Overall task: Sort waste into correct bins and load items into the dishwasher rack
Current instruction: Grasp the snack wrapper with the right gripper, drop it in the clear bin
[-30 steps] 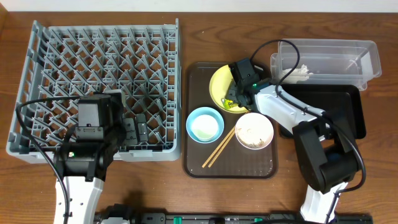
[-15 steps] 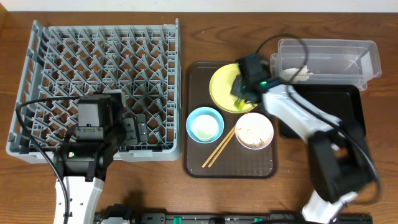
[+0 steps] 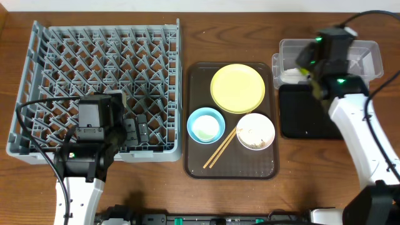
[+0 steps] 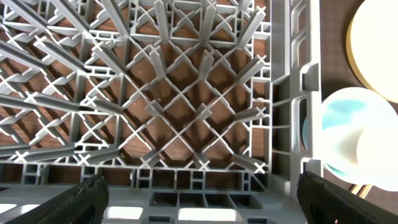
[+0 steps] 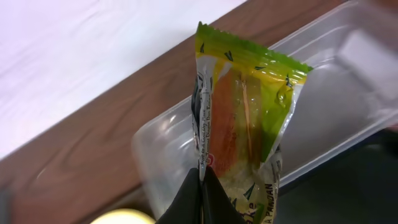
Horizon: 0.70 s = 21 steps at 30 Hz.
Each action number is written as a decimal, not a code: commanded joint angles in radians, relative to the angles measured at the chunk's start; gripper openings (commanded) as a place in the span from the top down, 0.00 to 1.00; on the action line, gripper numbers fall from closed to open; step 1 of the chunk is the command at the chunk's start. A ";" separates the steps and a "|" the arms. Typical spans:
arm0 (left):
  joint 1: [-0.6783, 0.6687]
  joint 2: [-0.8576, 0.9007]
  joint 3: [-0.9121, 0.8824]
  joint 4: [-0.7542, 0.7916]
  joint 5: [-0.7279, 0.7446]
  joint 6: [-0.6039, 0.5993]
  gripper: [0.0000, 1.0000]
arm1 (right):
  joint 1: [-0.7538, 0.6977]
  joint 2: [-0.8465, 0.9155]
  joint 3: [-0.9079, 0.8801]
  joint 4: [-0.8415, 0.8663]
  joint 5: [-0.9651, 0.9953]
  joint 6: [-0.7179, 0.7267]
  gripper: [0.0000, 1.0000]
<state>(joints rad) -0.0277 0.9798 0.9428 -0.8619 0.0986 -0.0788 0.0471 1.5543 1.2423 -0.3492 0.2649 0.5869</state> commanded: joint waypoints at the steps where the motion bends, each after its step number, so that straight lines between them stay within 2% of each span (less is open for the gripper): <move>1: 0.005 0.000 0.021 -0.002 0.003 -0.009 0.02 | -0.054 0.031 0.000 0.035 0.017 -0.020 0.96; 2: 0.005 0.000 0.021 -0.002 0.003 -0.009 0.02 | -0.067 0.041 0.000 0.055 0.006 -0.021 0.93; 3: 0.005 0.000 0.021 -0.002 0.003 -0.009 0.02 | -0.076 0.050 0.000 0.071 -0.006 -0.021 0.85; 4: 0.005 0.000 0.021 -0.002 0.003 -0.009 0.02 | -0.084 0.059 0.000 0.088 -0.019 -0.021 0.76; 6: 0.005 0.000 0.021 -0.002 0.003 -0.009 0.02 | -0.097 0.069 0.000 0.106 -0.051 -0.021 0.51; 7: 0.005 0.000 0.021 -0.003 0.003 -0.009 0.02 | -0.100 0.070 0.000 0.106 -0.066 -0.021 0.44; 9: 0.005 0.000 0.021 -0.005 0.003 -0.009 0.02 | -0.101 0.069 0.000 0.103 -0.088 -0.035 0.39; 11: 0.005 0.000 0.021 -0.005 0.003 -0.009 0.02 | -0.100 0.064 0.000 0.104 -0.137 -0.081 0.39; 15: 0.005 0.000 0.021 -0.005 0.003 -0.009 0.02 | -0.092 0.033 0.000 0.065 -0.306 -0.177 0.49; 21: 0.005 0.000 0.021 -0.005 0.003 -0.009 0.02 | -0.034 -0.029 0.000 -0.143 -0.492 -0.268 0.49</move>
<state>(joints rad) -0.0277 0.9798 0.9432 -0.8642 0.0986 -0.0792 -0.0292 1.5795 1.2411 -0.4458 -0.0807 0.4072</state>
